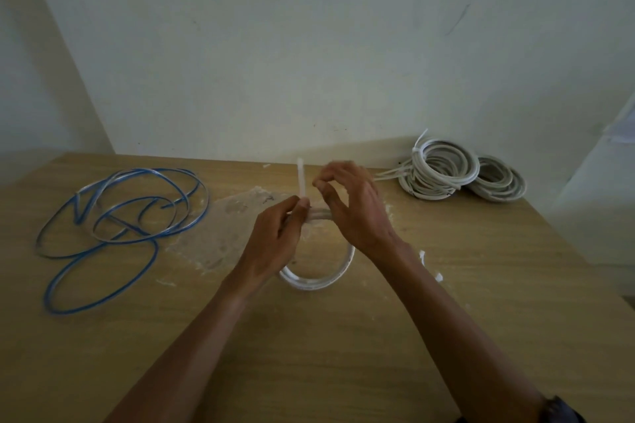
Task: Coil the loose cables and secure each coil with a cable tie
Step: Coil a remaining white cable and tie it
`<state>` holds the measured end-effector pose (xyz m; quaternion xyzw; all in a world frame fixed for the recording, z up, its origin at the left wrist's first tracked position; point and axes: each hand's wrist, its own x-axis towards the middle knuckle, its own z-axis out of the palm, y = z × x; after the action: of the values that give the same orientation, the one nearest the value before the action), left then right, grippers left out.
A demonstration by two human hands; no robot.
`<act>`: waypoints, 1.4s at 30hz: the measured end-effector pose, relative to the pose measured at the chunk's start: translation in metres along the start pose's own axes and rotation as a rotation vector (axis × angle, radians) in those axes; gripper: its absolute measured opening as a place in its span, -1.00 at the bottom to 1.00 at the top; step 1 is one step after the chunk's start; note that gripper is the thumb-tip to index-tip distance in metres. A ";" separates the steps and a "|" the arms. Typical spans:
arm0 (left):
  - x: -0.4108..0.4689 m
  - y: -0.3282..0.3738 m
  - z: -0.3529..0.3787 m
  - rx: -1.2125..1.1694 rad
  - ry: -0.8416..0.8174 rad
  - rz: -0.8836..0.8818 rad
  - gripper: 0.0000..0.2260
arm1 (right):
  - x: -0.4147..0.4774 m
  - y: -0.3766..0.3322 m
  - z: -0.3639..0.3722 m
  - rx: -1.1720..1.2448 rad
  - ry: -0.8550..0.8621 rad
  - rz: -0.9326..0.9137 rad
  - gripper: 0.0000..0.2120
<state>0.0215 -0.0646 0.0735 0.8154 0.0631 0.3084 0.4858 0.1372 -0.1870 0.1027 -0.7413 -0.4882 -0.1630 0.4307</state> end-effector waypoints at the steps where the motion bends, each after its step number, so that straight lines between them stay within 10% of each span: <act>1: 0.000 -0.002 -0.001 -0.034 0.022 -0.009 -0.65 | -0.002 0.003 -0.001 0.034 -0.079 0.041 -0.75; 15: 0.021 -0.010 0.042 -0.298 0.043 -0.314 -0.69 | -0.024 0.042 0.008 -0.024 0.031 0.322 -0.27; 34: 0.104 0.036 0.237 -0.837 0.448 -0.689 -0.78 | -0.075 0.116 -0.109 0.543 0.369 0.808 -0.77; 42: 0.164 0.028 0.255 -0.604 0.135 -0.545 -0.80 | -0.015 0.203 -0.161 0.409 0.755 0.873 -0.79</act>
<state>0.2915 -0.2054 0.0833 0.5675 0.2151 0.2258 0.7620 0.3340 -0.3551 0.0882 -0.6662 0.0254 -0.1258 0.7347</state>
